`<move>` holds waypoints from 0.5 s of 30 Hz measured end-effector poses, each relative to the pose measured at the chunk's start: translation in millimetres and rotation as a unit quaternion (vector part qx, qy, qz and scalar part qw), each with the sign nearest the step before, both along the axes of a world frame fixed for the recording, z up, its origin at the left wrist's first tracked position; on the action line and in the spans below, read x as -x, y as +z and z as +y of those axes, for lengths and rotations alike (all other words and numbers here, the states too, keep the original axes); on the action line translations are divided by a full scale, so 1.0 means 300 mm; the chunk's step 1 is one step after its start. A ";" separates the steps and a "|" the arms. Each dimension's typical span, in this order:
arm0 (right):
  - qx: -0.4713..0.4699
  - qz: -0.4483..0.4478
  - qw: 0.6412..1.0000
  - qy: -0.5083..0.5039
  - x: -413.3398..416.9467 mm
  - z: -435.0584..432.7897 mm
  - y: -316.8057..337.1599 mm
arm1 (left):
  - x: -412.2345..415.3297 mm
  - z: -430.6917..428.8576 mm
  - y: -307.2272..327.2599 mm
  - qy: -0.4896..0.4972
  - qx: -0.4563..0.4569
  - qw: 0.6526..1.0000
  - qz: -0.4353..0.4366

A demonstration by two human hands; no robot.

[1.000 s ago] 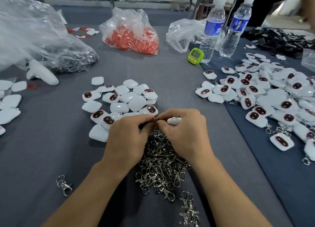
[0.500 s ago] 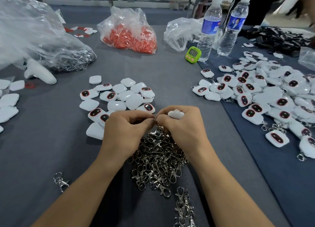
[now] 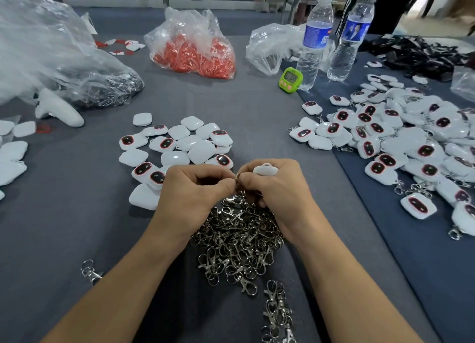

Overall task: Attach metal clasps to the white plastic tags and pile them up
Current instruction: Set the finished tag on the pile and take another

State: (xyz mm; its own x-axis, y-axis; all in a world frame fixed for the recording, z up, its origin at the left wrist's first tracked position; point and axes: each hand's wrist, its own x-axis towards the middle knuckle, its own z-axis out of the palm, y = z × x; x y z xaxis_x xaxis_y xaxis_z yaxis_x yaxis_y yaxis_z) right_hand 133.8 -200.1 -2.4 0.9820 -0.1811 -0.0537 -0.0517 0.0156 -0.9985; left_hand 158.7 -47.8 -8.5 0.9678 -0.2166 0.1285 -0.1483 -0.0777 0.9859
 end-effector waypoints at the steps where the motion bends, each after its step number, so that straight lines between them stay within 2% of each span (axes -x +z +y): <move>1: -0.004 0.001 1.000 0.001 0.000 -0.001 -0.001 | 0.001 -0.002 0.001 0.000 -0.002 1.000 0.000; 7: -0.004 -0.002 0.999 0.038 -0.003 -0.006 -0.011 | -0.006 0.001 -0.004 -0.009 -0.023 1.000 -0.005; 10: 0.027 -0.010 0.999 0.021 -0.005 -0.002 -0.017 | -0.002 -0.003 -0.008 0.030 -0.035 0.999 -0.012; 12: 0.056 -0.008 0.998 0.003 -0.007 0.004 -0.023 | -0.002 0.002 -0.014 0.096 -0.089 0.989 -0.062; 15: 0.064 0.009 0.998 -0.017 -0.015 0.002 -0.033 | 0.002 0.015 -0.015 0.171 -0.212 0.947 -0.170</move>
State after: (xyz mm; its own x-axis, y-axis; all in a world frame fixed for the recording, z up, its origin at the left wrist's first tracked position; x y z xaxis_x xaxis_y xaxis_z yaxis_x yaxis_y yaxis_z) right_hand 138.5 -199.4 -12.4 0.9745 -0.2200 -0.0451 -0.0707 -0.1100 -0.9914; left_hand 158.0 -43.2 -13.1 0.9090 0.0011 0.4168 -0.3456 -0.5571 0.7551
